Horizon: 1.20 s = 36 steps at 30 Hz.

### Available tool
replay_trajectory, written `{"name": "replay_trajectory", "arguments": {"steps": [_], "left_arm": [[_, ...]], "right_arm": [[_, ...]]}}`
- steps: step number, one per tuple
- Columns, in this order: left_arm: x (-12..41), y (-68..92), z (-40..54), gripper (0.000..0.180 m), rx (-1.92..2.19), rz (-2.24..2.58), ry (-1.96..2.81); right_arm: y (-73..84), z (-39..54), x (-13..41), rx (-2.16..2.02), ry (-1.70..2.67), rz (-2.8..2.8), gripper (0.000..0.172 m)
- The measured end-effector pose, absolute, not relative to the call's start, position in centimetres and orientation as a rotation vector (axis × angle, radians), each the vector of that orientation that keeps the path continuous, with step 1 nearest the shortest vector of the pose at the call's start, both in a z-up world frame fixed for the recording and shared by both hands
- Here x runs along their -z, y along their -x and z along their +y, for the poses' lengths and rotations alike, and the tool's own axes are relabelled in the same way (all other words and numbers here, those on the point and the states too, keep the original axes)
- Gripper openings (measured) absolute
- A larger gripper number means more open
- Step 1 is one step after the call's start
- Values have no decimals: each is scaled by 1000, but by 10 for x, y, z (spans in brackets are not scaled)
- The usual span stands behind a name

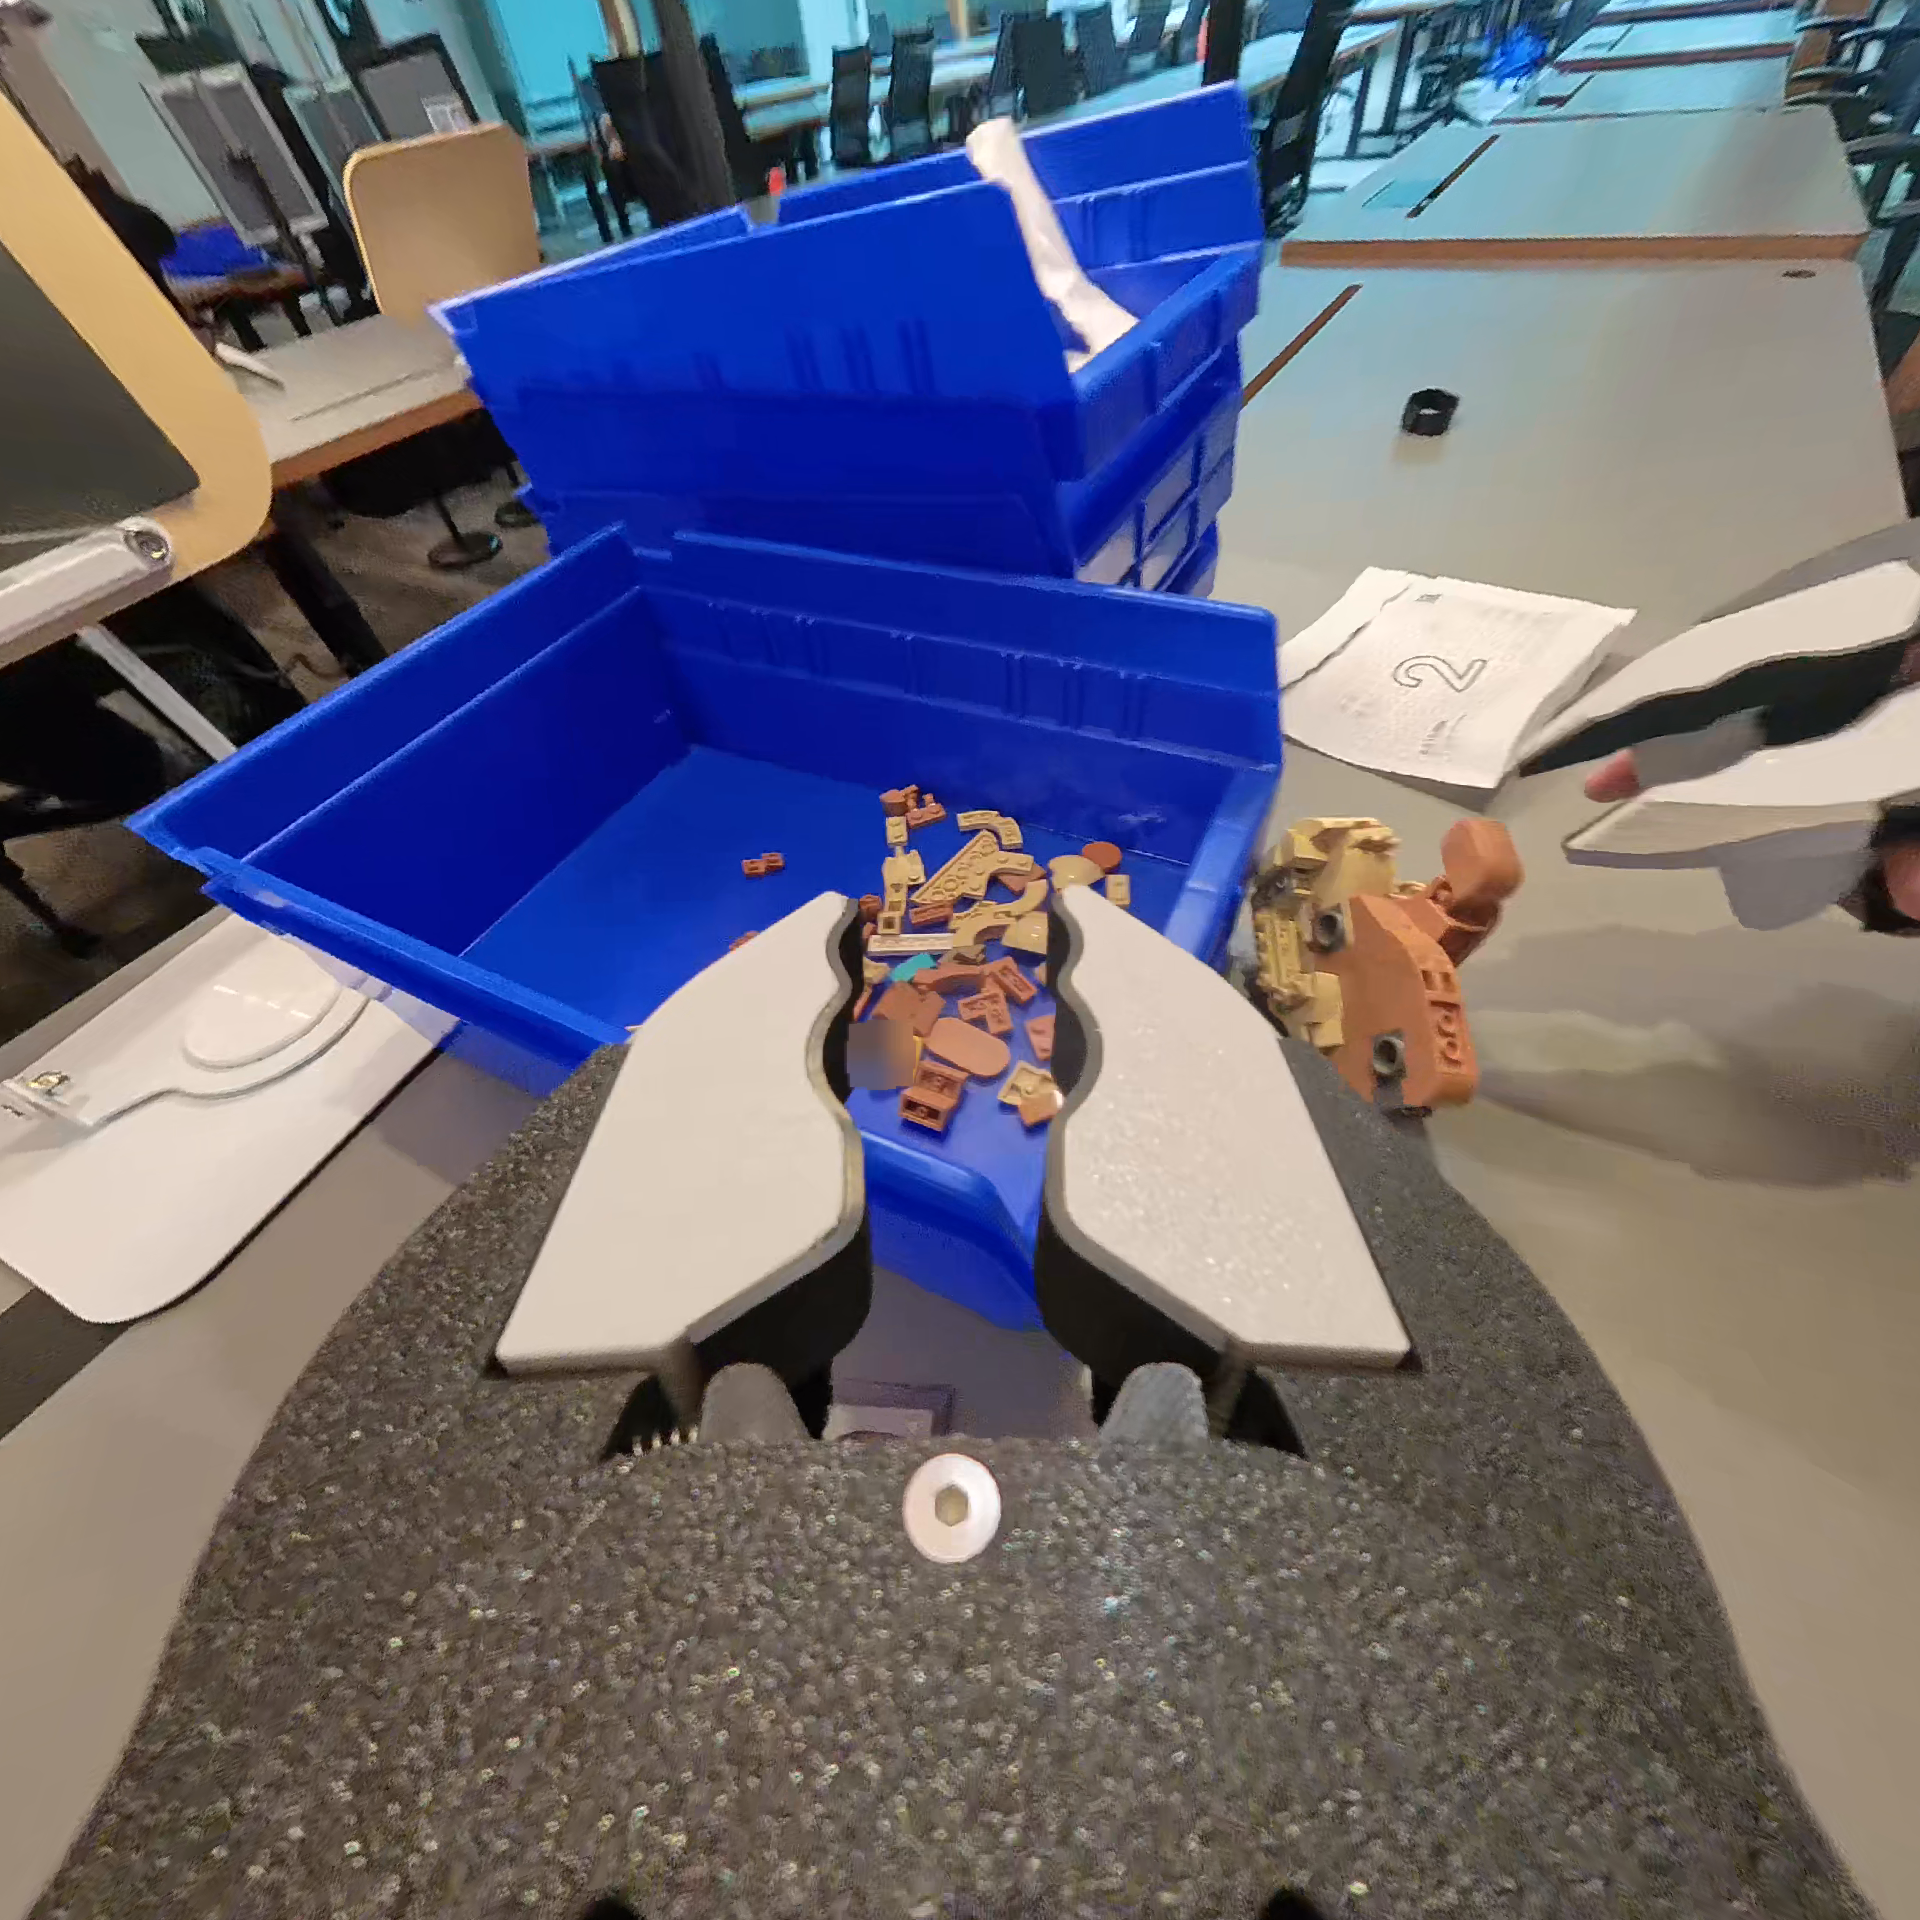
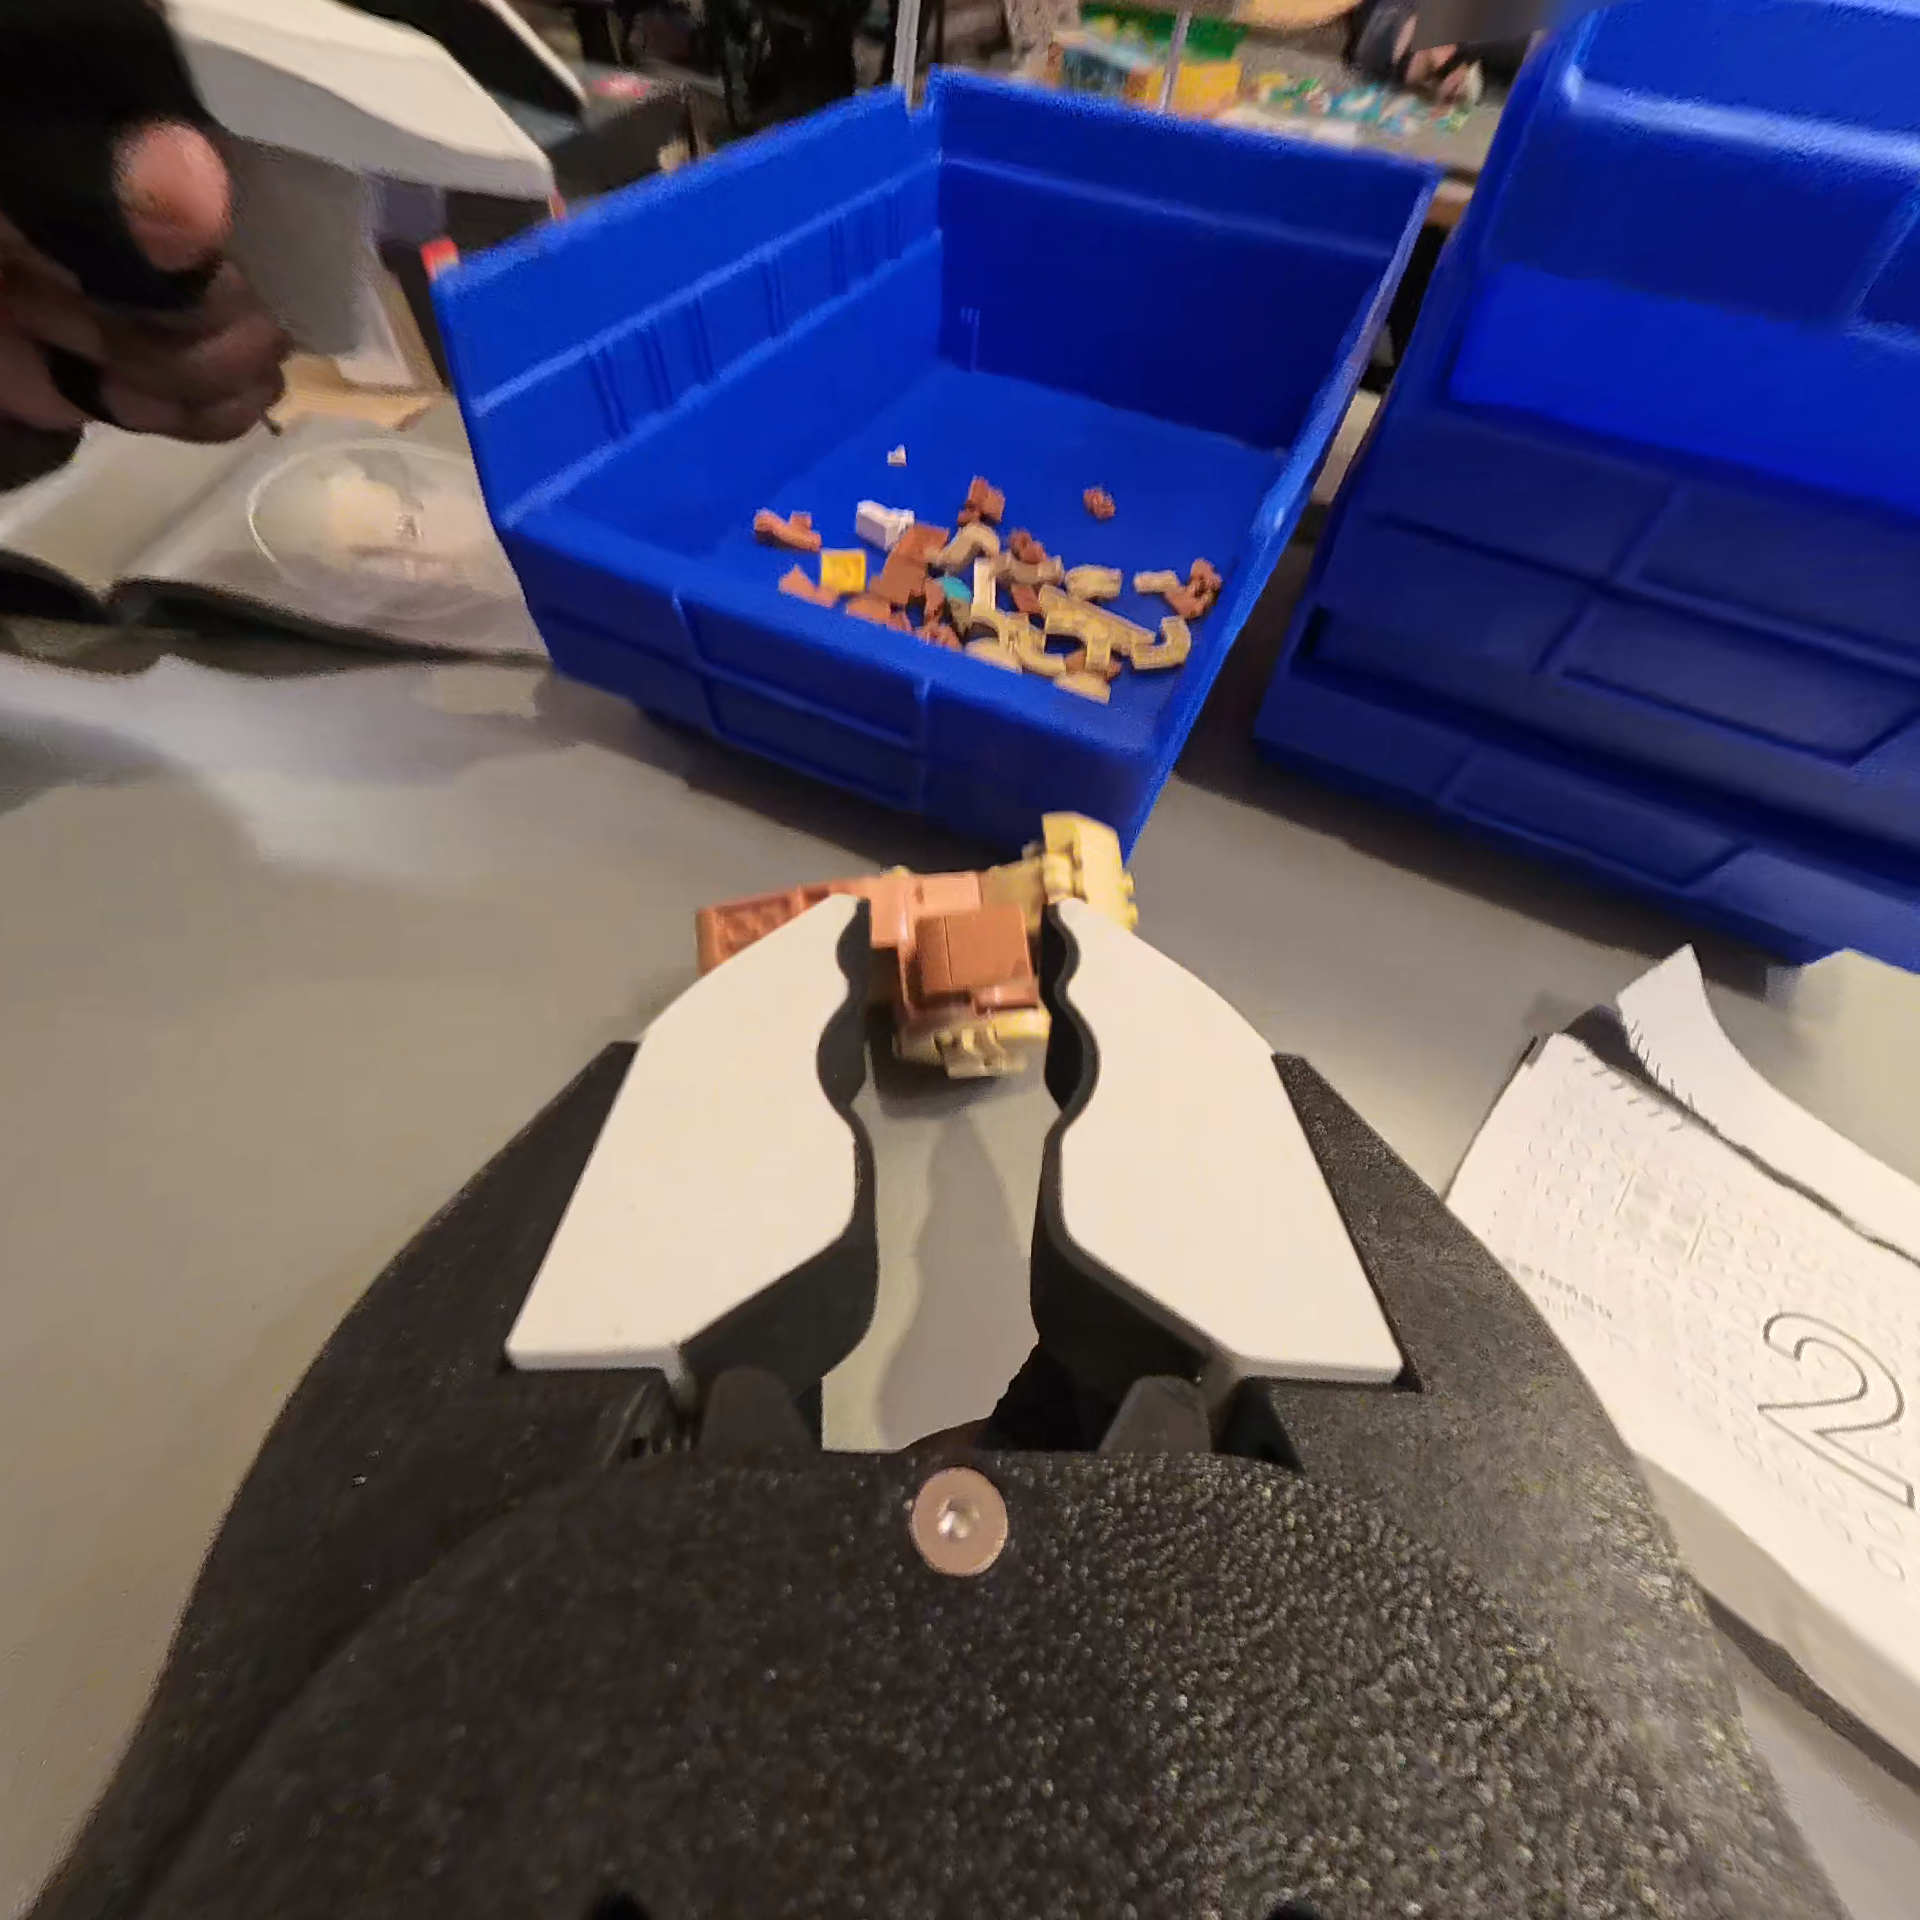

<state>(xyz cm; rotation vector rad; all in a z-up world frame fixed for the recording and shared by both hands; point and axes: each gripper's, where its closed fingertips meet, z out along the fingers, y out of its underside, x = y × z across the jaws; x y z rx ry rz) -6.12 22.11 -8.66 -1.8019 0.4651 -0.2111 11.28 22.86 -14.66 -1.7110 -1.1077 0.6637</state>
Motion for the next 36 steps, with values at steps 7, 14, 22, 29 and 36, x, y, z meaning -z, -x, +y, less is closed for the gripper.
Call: {"name": "replay_trajectory", "arguments": {"steps": [7, 14, 22, 29, 36], "left_arm": [[104, 30, 167, 33, 242, 549, 1703], [156, -8, 151, 31, 268, 642, 1761], [192, -23, 147, 29, 299, 695, 1855], [191, -20, 144, 28, 406, 632, 1891], [185, -14, 131, 28, 535, 552, 1888]], "right_arm": [[-123, 229, 180, -660, 1737, -1204, 31], [-116, 236, 186, -717, 1712, -1172, 32], [-121, 240, 173, -830, 1650, -1064, 32], [-120, 232, 174, -826, 1648, -1071, 30], [-96, 188, 155, -843, 1559, -1205, 28]]}}
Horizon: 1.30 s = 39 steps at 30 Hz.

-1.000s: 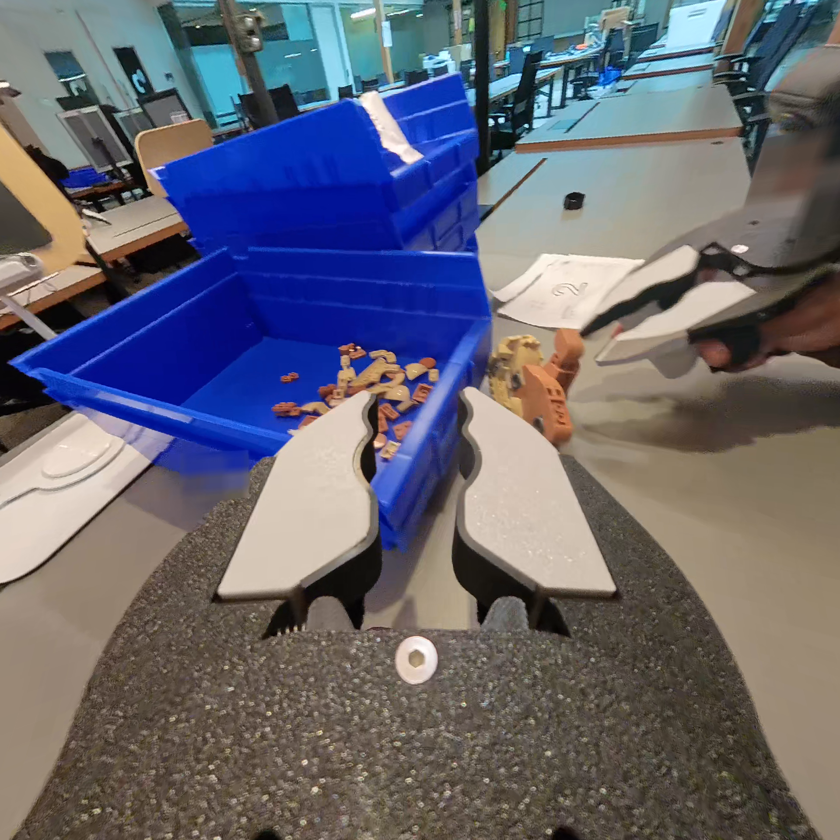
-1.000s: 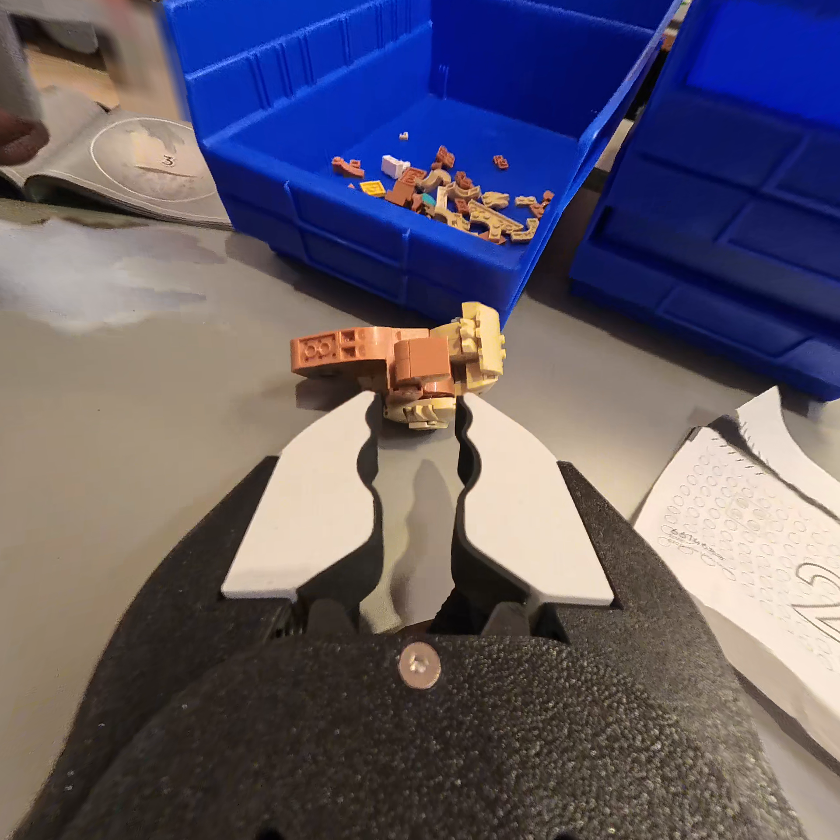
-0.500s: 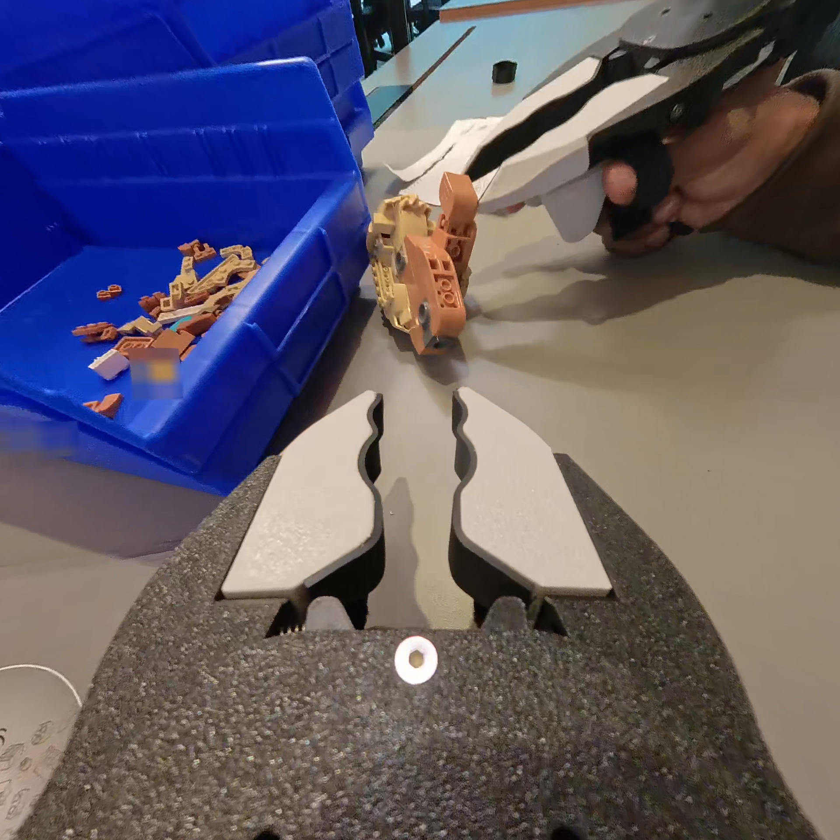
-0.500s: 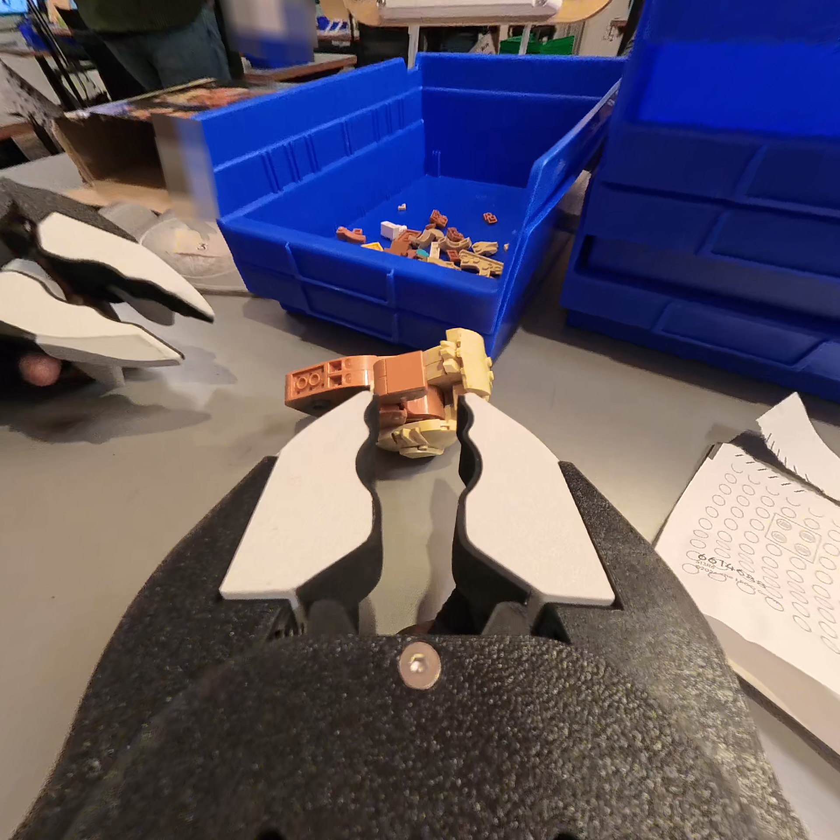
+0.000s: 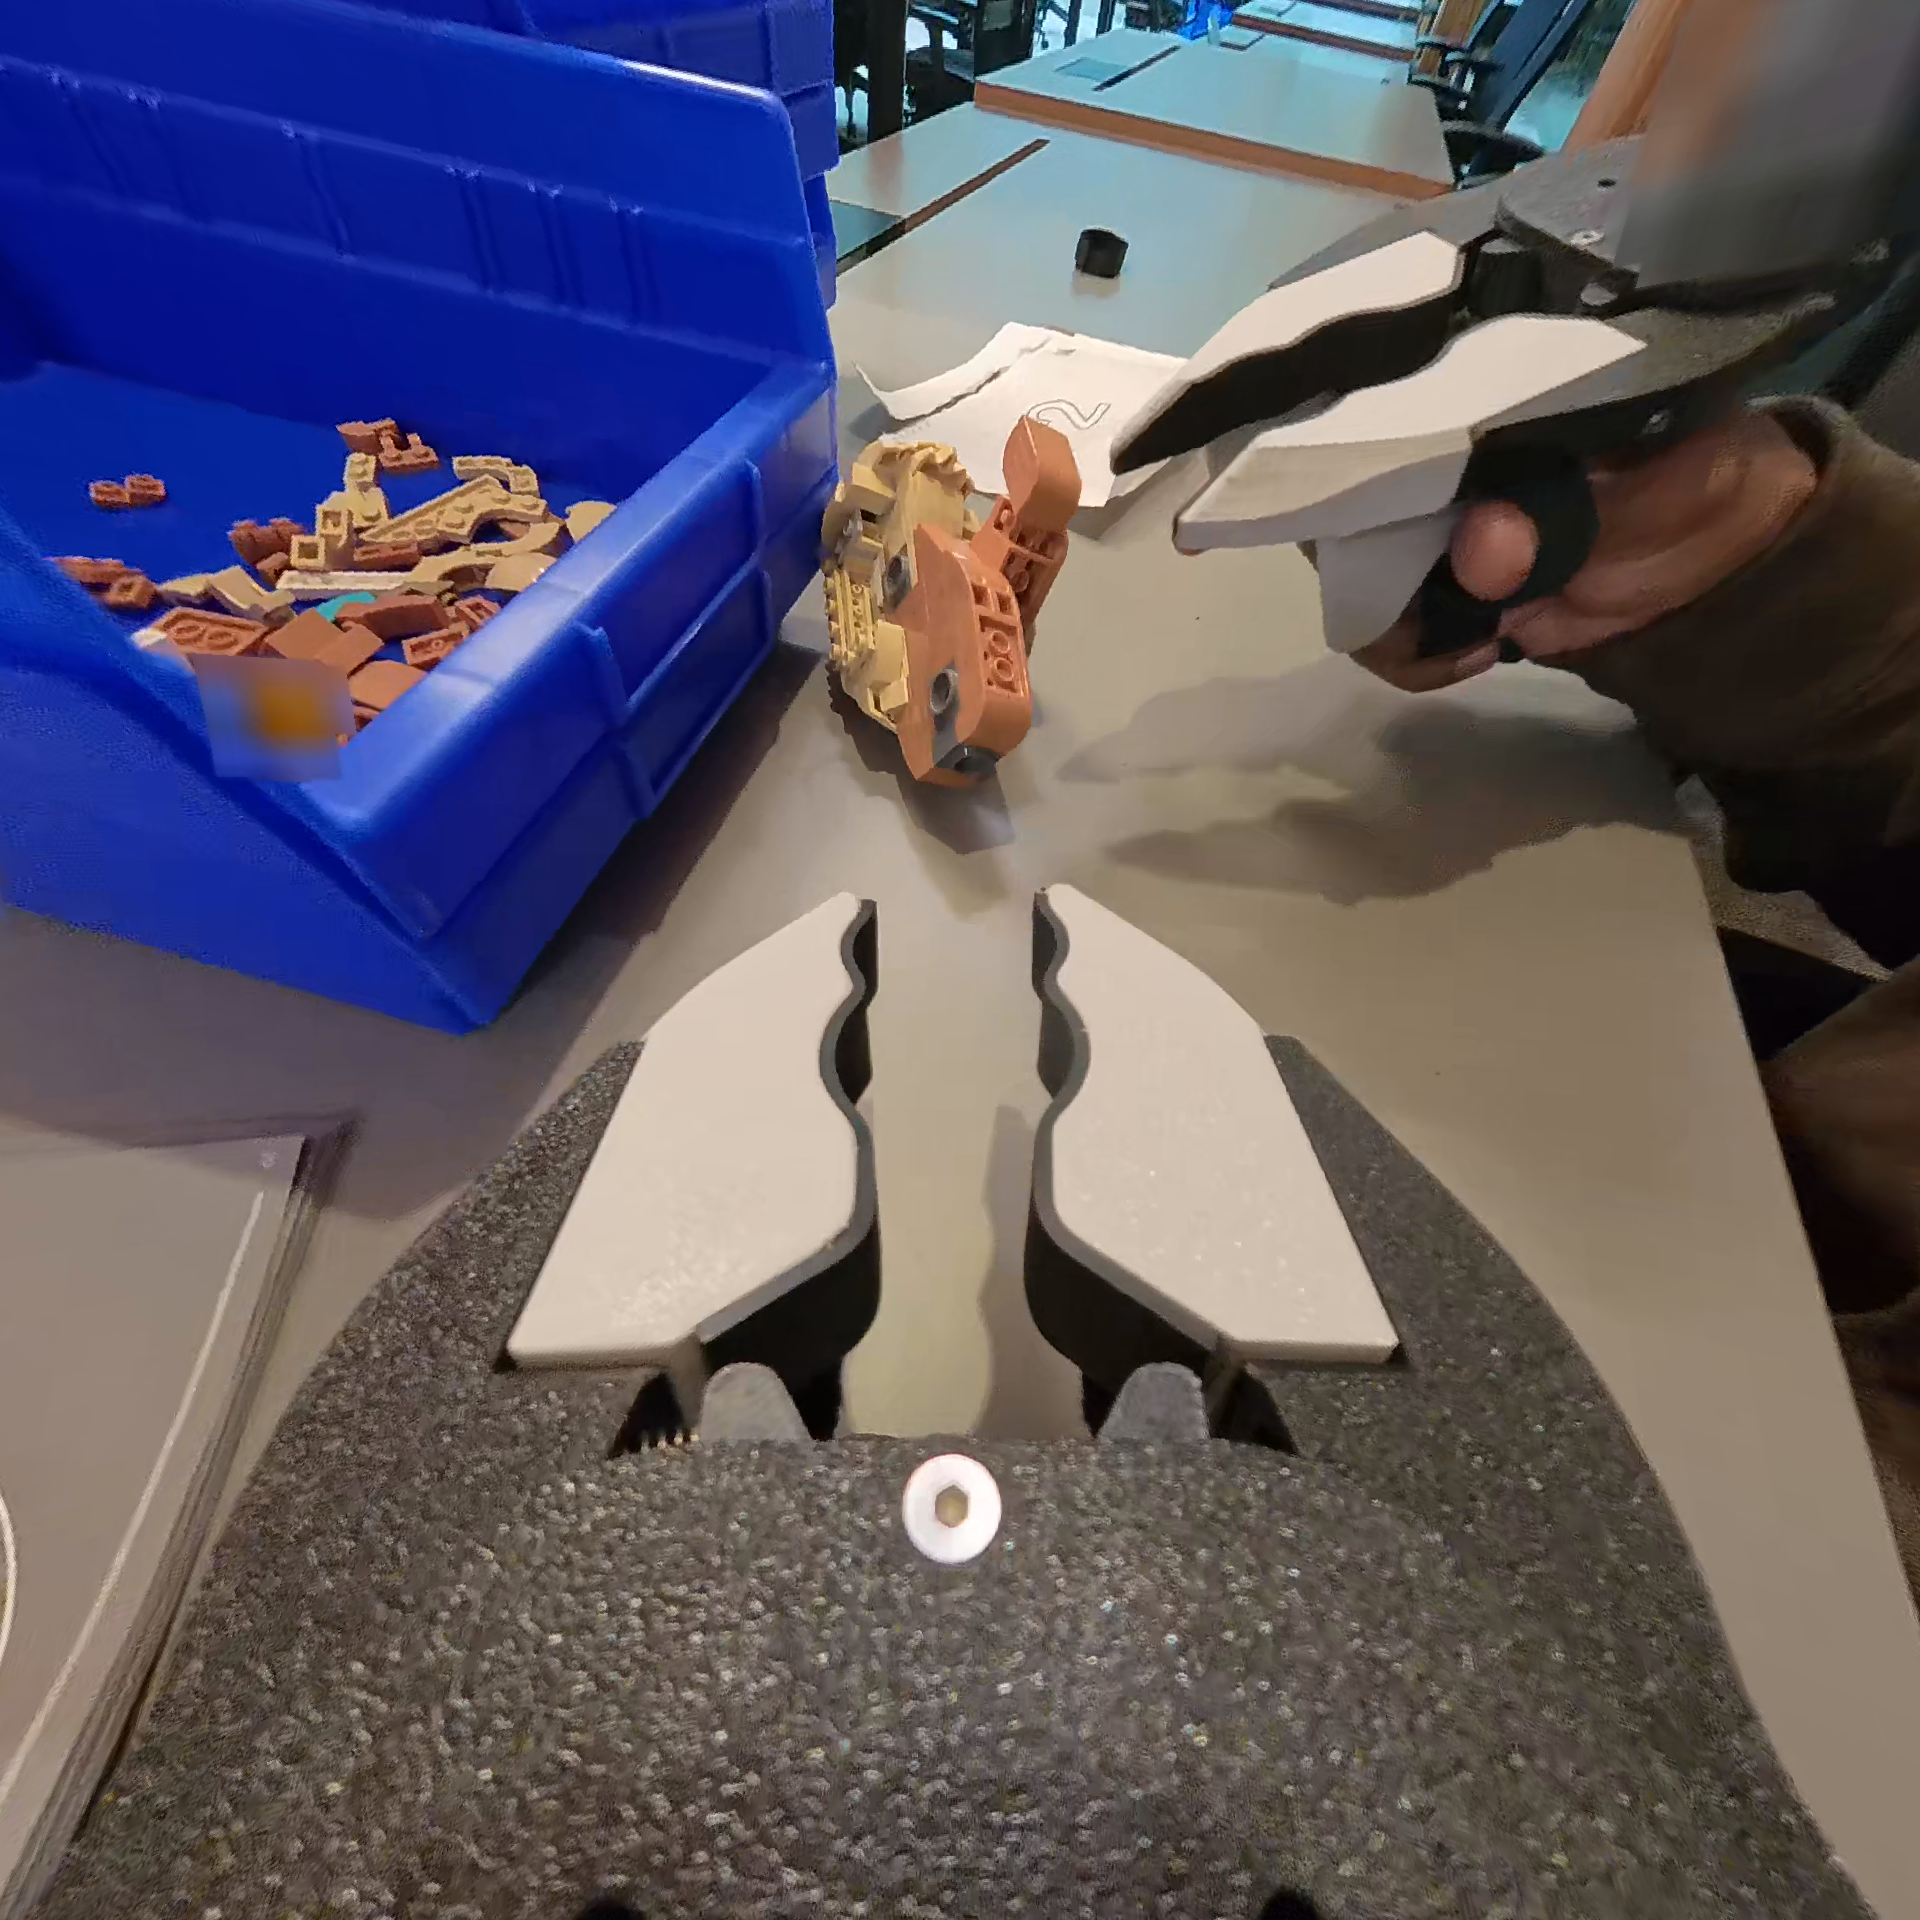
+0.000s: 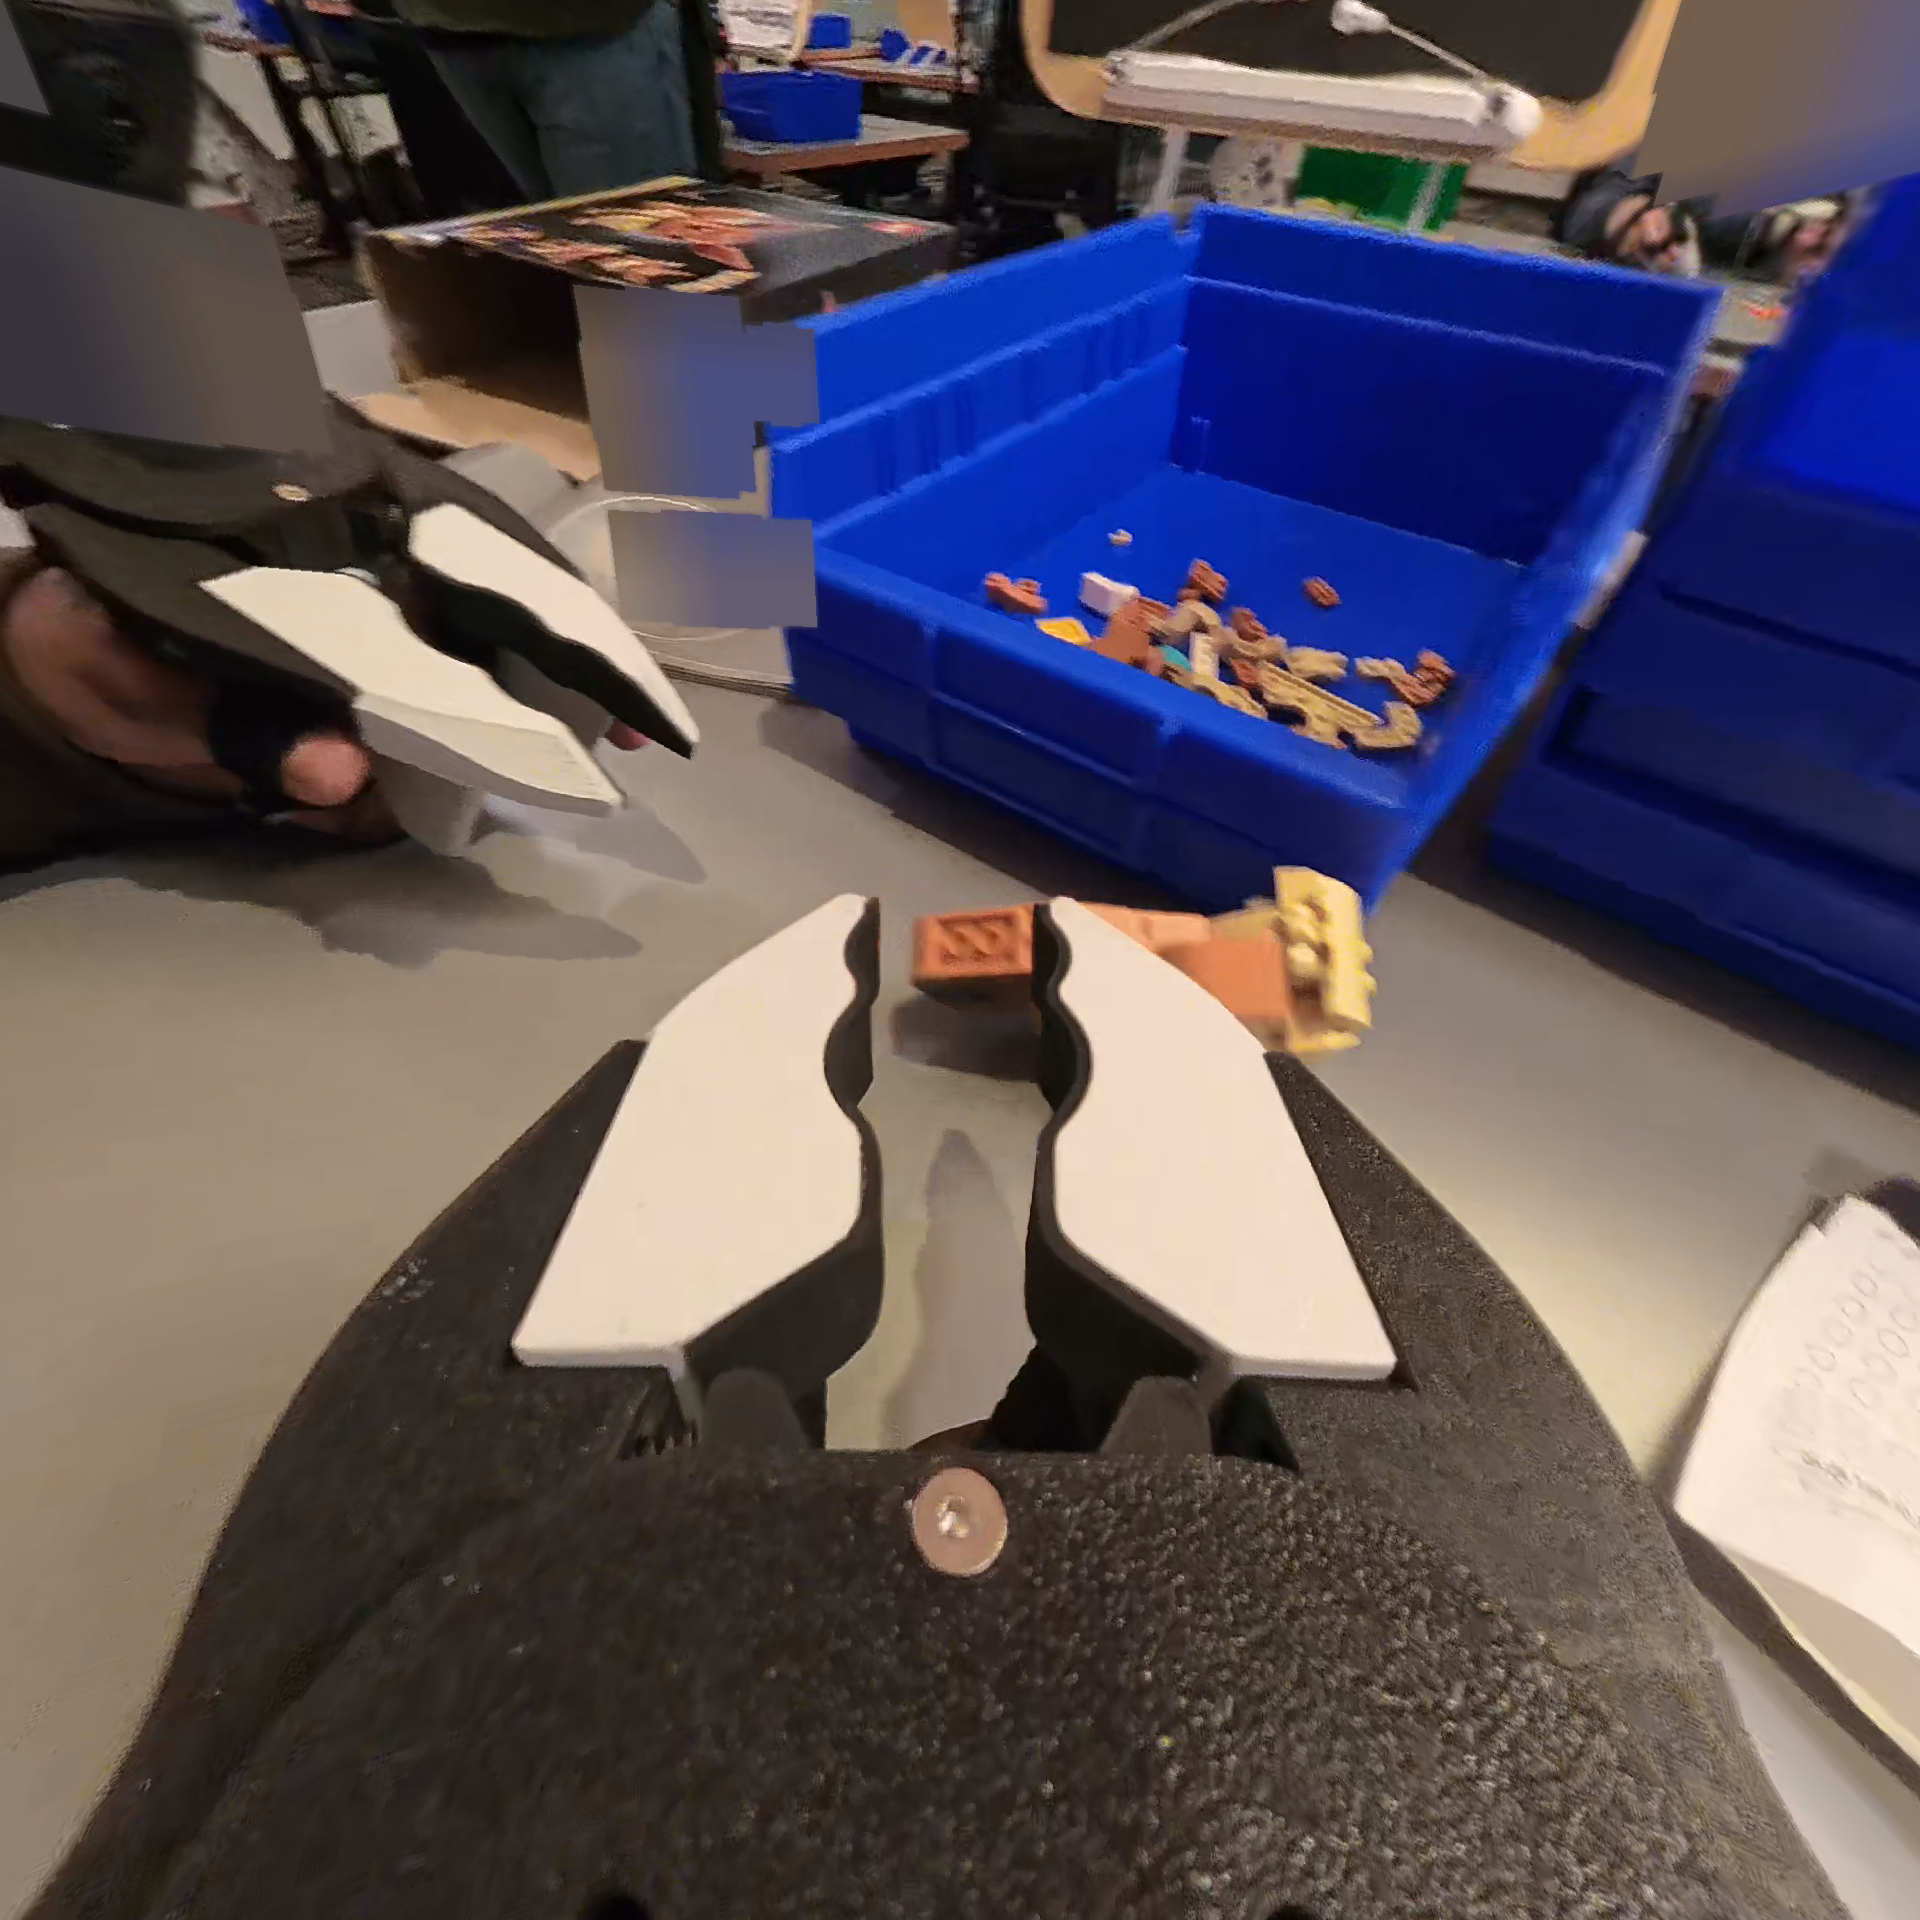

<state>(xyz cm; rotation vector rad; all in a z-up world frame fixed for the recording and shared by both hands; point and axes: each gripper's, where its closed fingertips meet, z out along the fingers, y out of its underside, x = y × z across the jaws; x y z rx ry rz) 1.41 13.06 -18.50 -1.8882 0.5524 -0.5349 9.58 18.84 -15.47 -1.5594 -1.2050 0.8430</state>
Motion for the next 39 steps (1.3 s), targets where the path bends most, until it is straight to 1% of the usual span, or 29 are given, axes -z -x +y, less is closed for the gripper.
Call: {"name": "replay_trajectory", "arguments": {"steps": [4, 7, 16, 21, 25, 30, 34, 36, 37, 39], "left_arm": [[181, 2, 115, 28, 535, 518, 1891], [177, 30, 95, 29, 472, 459, 1885], [179, 180, -18, 31, 33, 5, 1917], [195, 238, -63, 35, -121, -148, 2024], [204, 250, -74, 42, -94, -194, 2082], [203, 257, -74, 42, -74, -241, 2057], [205, 264, -72, 43, -67, -288, 2066], [209, 264, -71, 46, -63, -286, 2095], [211, 264, -71, 48, -71, -283, 2109], [214, 263, -70, 50, -96, -269, 2135]], "right_arm": [[-63, 152, 145, -875, 1476, -1339, 28], [-31, 124, 147, -899, 1419, -1455, 29], [73, 51, 164, -886, 1224, -1798, 36], [125, 23, 177, -862, 1119, -1899, 41], [155, 9, 180, -885, 1070, -1925, 44], [179, 8, 177, -982, 1075, -1869, 44], [183, 15, 186, -1034, 1136, -1839, 44], [182, 17, 195, -1040, 1173, -1851, 44], [182, 18, 195, -1042, 1178, -1846, 46], [183, 19, 193, -1048, 1175, -1828, 44]]}}
